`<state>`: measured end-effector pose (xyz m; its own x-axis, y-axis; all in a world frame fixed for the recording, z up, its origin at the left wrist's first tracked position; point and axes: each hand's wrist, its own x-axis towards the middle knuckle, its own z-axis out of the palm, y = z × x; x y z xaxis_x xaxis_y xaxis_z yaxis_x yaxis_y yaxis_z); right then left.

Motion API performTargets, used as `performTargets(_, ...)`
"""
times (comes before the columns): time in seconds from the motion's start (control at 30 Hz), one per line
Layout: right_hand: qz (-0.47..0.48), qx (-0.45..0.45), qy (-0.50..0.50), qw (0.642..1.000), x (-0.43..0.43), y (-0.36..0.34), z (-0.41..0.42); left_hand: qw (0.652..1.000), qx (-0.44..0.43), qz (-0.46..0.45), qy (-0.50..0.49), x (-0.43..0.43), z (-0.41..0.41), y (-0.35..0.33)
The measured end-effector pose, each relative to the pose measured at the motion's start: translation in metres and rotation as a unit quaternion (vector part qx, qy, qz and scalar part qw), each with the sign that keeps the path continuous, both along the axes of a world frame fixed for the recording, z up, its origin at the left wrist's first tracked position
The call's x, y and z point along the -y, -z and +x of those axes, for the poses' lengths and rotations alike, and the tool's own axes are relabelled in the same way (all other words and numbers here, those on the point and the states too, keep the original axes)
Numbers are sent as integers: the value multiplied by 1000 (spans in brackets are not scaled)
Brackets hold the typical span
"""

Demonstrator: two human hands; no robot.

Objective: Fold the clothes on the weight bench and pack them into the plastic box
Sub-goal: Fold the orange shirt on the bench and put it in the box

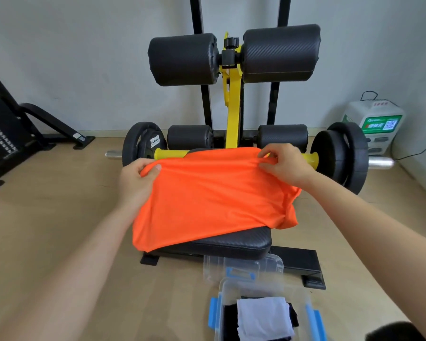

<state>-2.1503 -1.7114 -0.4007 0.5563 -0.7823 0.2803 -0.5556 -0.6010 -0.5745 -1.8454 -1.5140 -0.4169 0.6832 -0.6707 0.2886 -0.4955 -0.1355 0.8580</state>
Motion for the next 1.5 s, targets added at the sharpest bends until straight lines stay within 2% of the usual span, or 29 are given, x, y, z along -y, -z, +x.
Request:
performTargets(0.07, -10, 4, 32, 999, 0, 7, -4, 999, 25, 45, -13, 7, -4, 7)
performTargets(0.2, 10, 26, 12, 1000, -1, 16, -17, 984, 108, 133, 43, 8, -23, 17)
performTargets(0.33, 18, 31, -31, 999, -17, 19, -38, 968, 171, 119, 141, 1, -61, 7)
performTargets(0.4, 56, 9, -34, 998, -24, 23, -55, 947, 204, 119, 216, -6, -84, 3)
performTargets(0.47, 99, -50, -38, 993, -30, 27, -72, 918, 241, 129, 288, -14, -105, 5)
performTargets(0.57, 188, -99, -35, 977, -41, 39, -90, 886, 287, 134, 340, -22, -124, 8)
performTargets(0.77, 299, 1, 20, 954, -64, 73, -96, 888, 280, 140, 336, -22, -134, 15)
performTargets(0.93, 385, 116, 27, 915, -73, 74, -83, 900, 282, 138, 301, -16, -141, 14)
performTargets(1.17, 389, 164, 81, 903, -75, 75, -70, 904, 274, 145, 295, -15, -144, 14)
performTargets(1.5, 475, 275, 127, 826, -51, 76, -111, 909, 270, 155, 275, -21, -149, 13)
